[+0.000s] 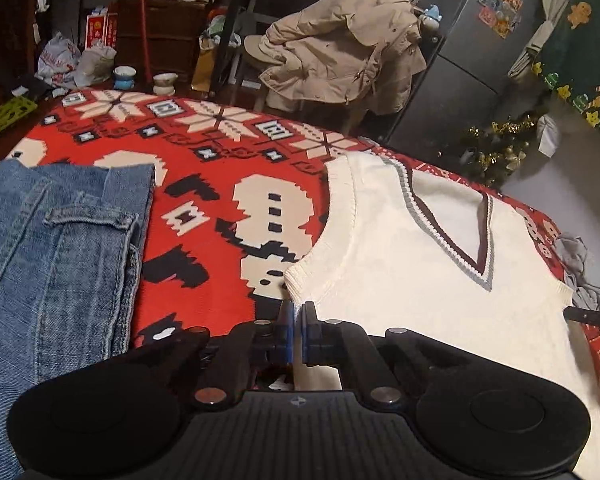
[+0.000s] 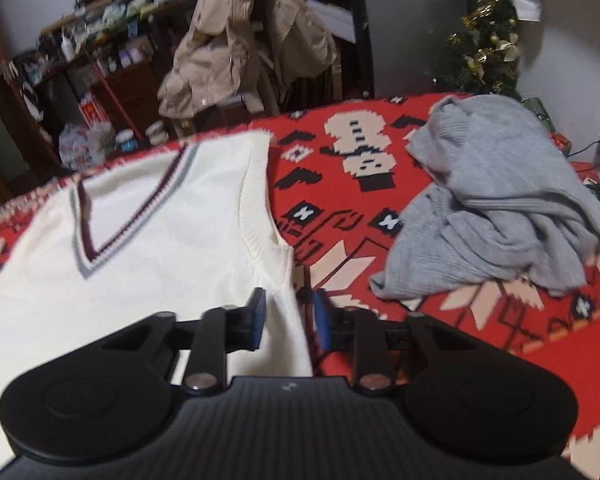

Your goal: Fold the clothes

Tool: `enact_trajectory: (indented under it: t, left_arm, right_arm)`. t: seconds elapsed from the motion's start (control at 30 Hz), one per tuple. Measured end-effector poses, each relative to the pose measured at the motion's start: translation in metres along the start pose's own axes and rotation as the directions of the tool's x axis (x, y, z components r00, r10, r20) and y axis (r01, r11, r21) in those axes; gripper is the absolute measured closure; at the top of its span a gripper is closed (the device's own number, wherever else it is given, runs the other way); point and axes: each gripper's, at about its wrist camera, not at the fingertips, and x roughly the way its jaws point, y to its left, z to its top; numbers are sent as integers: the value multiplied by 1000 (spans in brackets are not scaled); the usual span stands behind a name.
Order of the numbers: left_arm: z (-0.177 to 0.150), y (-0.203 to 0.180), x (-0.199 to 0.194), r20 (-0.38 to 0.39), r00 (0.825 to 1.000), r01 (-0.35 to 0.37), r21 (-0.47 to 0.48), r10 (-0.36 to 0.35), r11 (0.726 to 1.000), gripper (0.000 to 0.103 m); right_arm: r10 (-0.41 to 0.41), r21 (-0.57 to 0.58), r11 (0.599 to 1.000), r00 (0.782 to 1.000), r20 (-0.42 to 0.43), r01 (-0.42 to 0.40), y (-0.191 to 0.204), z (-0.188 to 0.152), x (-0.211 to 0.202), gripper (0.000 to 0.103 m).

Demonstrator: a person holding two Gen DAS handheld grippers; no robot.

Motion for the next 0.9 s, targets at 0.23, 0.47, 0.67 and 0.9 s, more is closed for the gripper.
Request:
enact_trajectory:
  t: [0.23, 0.47, 0.67, 0.9]
  left_arm:
    - [-2, -1, 2, -9, 1000, -29, 38, 29, 999, 99]
    - [-2, -5, -1, 4, 999, -52, 67, 52, 996, 82]
    - [22, -1, -20, 46, 999, 4, 51, -7, 999, 68]
    - [83, -22, 20, 5, 1000, 15, 137, -16, 990, 75]
  right_arm:
    - [-45, 9, 999, 999, 13, 45, -5, -1, 2, 98]
    - [-90, -57, 994, 996, 20, 91, -2, -3, 2, 78]
    - [-44, -89, 995, 998, 39, 47, -8, 14, -26, 77]
    - [52, -158, 986, 999, 5, -51, 6, 68, -21, 80]
